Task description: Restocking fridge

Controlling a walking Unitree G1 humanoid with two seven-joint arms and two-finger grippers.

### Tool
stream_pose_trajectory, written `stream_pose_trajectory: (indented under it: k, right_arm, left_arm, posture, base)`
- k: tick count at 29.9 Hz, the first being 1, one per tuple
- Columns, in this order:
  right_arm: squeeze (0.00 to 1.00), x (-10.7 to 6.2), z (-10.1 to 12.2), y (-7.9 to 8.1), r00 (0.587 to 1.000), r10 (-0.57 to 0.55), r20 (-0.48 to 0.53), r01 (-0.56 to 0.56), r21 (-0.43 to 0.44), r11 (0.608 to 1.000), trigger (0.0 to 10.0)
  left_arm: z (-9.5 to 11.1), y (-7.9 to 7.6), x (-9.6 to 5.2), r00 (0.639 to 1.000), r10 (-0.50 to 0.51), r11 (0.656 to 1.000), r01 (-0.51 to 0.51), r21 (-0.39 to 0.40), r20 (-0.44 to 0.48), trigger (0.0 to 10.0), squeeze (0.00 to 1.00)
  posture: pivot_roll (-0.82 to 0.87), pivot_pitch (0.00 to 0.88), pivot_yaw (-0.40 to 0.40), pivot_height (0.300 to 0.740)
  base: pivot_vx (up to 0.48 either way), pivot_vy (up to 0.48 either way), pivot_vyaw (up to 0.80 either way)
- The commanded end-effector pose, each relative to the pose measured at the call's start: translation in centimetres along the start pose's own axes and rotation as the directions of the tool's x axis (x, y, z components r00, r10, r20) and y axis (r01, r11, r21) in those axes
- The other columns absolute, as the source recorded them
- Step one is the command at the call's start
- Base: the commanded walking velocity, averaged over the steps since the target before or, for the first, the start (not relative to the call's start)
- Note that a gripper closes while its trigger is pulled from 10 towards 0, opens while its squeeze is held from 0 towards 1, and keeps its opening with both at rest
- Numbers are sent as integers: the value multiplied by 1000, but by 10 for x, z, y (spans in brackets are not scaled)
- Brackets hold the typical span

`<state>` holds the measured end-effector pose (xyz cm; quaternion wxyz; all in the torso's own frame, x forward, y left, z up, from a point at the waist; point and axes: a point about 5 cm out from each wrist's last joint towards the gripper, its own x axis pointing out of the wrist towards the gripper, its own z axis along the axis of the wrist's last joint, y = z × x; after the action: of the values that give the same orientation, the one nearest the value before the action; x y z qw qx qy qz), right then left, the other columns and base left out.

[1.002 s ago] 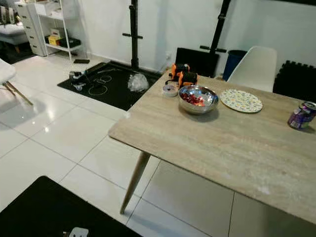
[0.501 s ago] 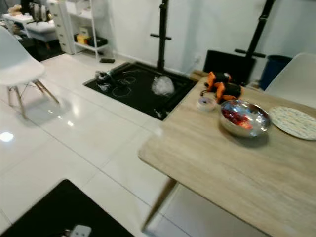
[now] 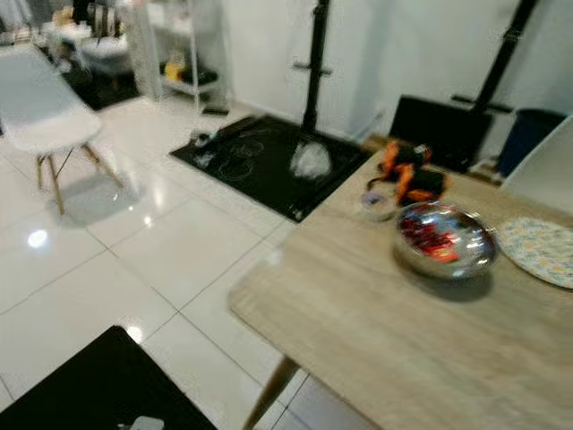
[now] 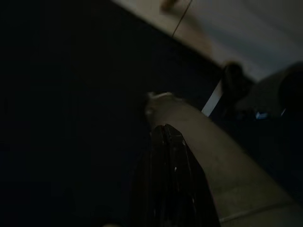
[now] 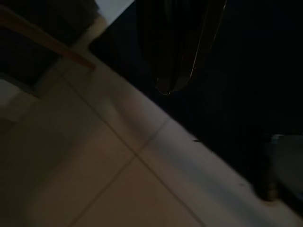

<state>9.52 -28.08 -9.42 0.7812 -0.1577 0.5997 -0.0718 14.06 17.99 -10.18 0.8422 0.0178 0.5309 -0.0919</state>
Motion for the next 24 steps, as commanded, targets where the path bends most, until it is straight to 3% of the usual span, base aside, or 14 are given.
stream_pose_trajectory:
  k: [1,8,11,14,16,19,20,21,22,24]
  right_arm:
    - [0,0,1,6,1000,15,0,-14,20,1000,10000]
    - [0,0,10,3,998,20,60,-23,39,999,10000]
    - [0,-1,34,-2,982,46,184,-66,103,992,10000]
    - [0,-2,43,-3,971,78,227,-107,117,987,10000]
    - [0,-4,54,-2,946,172,276,-200,76,977,10000]
    - [0,-5,59,0,926,228,301,-253,50,966,10000]
    - [0,-10,74,6,856,371,361,-384,-39,923,10000]
    - [0,-10,74,6,856,371,361,-384,-39,923,10000]
    - [0,-12,79,8,830,412,375,-417,-72,906,10000]
    - [0,-12,85,5,848,396,353,-387,-99,917,10000]
  left_arm:
    - [-5,4,-2,1000,17,1000,-17,-8,-14,10000,0]
    - [-9,5,-2,999,23,1000,-23,-10,-24,10000,0]
    - [-10,6,-2,999,27,1000,-27,-9,-28,10000,0]
    - [-10,7,-3,999,30,1000,-30,-8,-29,10000,0]
    - [-11,7,-3,999,33,999,-33,-8,-31,10000,0]
    - [-11,8,-3,999,34,999,-34,-9,-32,10000,0]
    - [-12,8,-3,999,34,999,-35,-8,-36,10000,0]
    - [-12,8,-3,999,34,999,-35,-8,-36,10000,0]
    - [-13,8,-3,999,34,999,-35,-8,-37,10000,0]
    - [-14,7,-3,999,34,999,-34,-7,-40,10000,0]
  posture:
    - [-75,0,3,740]
    - [-76,0,6,740]
    - [-77,0,7,740]
    - [-78,0,8,740]
    - [-79,0,8,740]
    - [-79,0,8,740]
    - [-82,0,8,740]
    - [-82,0,8,740]
    - [-82,0,8,740]
    - [-86,0,5,740]
  base:
    - [0,0,0]
    - [0,0,0]
    - [0,0,0]
    - [0,0,0]
    - [0,0,0]
    - [0,0,0]
    - [0,0,0]
    - [0,0,0]
    - [0,0,0]
    - [0,0,0]
